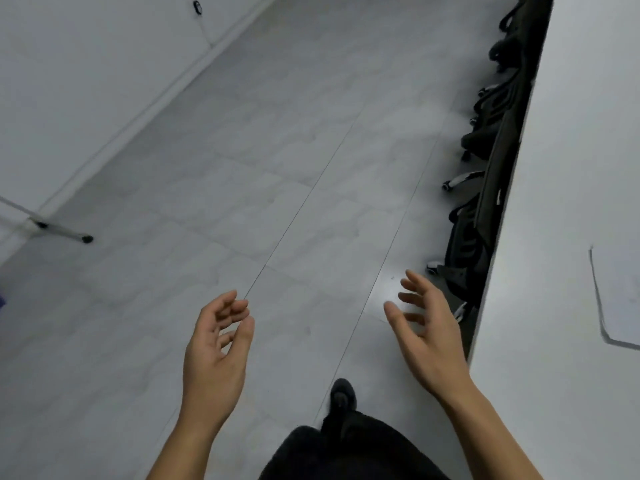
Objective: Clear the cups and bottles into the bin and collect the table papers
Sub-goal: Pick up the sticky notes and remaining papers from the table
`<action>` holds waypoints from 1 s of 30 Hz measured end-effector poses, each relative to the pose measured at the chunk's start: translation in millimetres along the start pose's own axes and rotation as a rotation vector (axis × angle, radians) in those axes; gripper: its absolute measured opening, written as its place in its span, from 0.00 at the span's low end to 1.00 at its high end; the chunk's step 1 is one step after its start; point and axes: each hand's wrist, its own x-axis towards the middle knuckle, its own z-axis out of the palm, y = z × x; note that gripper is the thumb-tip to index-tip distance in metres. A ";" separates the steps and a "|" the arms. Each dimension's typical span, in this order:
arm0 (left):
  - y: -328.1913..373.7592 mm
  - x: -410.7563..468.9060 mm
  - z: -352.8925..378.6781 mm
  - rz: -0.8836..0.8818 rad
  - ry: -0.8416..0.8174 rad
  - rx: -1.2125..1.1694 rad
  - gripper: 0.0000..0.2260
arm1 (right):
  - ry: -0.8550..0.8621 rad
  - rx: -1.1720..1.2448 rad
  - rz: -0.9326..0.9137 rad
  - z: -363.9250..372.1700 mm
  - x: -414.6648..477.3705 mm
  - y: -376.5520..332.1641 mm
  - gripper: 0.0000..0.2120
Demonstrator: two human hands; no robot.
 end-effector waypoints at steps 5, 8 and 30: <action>30.7 116.1 6.0 -0.013 0.004 -0.072 0.14 | 0.100 0.004 0.024 -2.2 83.0 -38.0 0.25; 38.6 190.5 38.6 -0.025 -0.058 -0.107 0.14 | 0.189 0.020 0.074 1.3 142.1 -37.9 0.24; 241.3 542.2 501.0 0.263 -0.992 0.089 0.14 | 1.073 0.245 0.477 -95.3 460.0 -6.5 0.24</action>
